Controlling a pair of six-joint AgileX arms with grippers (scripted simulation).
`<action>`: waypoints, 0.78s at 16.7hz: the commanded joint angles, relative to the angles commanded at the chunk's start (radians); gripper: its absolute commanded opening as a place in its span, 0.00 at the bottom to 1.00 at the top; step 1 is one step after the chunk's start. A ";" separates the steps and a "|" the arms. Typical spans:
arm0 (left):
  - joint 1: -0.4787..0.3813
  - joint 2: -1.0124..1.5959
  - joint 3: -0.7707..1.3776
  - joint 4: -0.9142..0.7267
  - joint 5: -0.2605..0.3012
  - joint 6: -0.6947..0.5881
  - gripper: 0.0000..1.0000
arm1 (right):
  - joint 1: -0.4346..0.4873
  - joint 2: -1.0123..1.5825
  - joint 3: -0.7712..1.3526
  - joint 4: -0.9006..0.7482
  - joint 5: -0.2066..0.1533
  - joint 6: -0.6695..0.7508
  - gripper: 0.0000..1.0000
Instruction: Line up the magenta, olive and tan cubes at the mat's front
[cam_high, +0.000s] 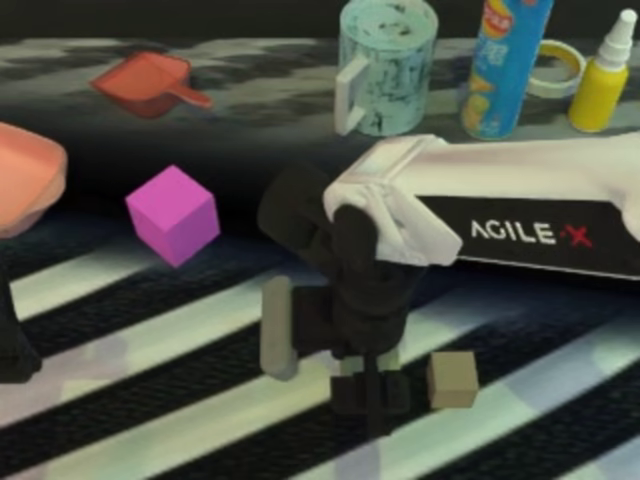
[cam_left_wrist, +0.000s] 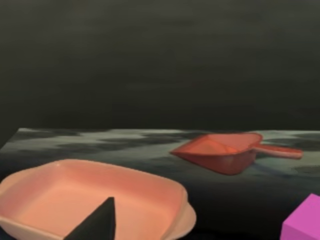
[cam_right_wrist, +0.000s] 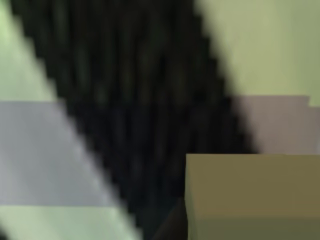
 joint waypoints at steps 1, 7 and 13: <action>0.000 0.000 0.000 0.000 0.000 0.000 1.00 | 0.000 0.000 0.000 0.000 0.000 0.000 0.30; 0.000 0.000 0.000 0.000 0.000 0.000 1.00 | 0.000 0.000 0.000 0.000 0.000 0.000 0.75; 0.000 0.000 0.000 0.000 0.000 0.000 1.00 | 0.000 0.000 0.000 0.000 0.000 0.000 1.00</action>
